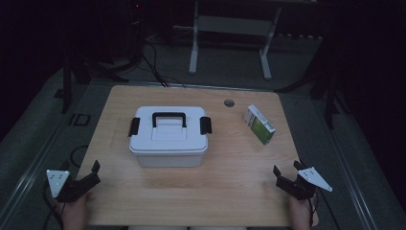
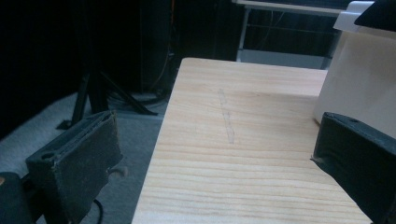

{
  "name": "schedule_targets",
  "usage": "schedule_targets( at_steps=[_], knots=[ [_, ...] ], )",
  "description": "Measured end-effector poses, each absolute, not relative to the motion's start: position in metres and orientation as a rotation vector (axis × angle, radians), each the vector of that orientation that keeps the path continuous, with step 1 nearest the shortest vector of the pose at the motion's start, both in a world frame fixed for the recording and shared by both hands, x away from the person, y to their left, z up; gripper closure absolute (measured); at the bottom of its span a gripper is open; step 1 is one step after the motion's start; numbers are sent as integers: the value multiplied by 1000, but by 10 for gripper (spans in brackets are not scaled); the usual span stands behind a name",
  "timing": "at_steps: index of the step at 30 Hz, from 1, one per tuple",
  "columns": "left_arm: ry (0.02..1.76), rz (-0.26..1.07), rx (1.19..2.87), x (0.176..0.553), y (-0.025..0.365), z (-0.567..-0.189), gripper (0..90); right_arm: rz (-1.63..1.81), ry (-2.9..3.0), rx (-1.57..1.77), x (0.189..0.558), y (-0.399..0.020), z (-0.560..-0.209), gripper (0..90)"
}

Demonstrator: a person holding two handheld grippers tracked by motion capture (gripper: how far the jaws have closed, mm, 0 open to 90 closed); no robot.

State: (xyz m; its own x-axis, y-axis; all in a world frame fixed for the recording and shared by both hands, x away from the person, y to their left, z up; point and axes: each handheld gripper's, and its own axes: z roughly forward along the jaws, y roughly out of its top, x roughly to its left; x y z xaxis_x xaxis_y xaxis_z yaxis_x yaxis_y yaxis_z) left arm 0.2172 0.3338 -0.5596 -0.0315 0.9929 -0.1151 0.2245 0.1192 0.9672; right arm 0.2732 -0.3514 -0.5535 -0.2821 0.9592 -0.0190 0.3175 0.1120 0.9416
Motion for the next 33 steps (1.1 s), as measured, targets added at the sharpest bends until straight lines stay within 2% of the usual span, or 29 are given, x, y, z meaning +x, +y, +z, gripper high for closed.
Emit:
schedule_targets(
  at_steps=[11, 20, 24, 25, 27, 28, 29, 31, 32, 33],
  knots=[
    [1286, 846, 1456, 225, 322, -549, 6, 1222, 1693, 1373, 275, -342, -551, 130],
    [1266, 779, 1460, 239, 321, -546, 15, 1303, 1875, 1257, 288, -309, -545, 139],
    [1264, 745, 1482, 248, 320, -546, 15, 1320, 1910, 1235, 296, -300, -544, 199],
    [1264, 730, 1489, 253, 318, -547, 15, 1334, 1938, 1233, 302, -294, -543, 241],
    [1262, 726, 1503, 258, 316, -547, 18, 1337, 1961, 1219, 308, -287, -542, 255],
    [1262, 726, 1503, 258, 316, -547, 78, 1337, 1961, 1219, 308, -287, -542, 255],
    [1250, 726, 1513, 259, 315, -547, 78, 1338, 1975, 1210, 311, -283, -542, 286],
    [1243, 724, 1529, 267, 313, -548, 150, 1332, 2004, 1180, 318, -271, -541, 378],
    [1243, 724, 1529, 267, 313, -548, 154, 1332, 2004, 1180, 318, -271, -541, 378],
    [1243, 707, 1540, 274, 312, -548, 162, 1331, 2024, 1158, 323, -263, -540, 457]
  ],
)
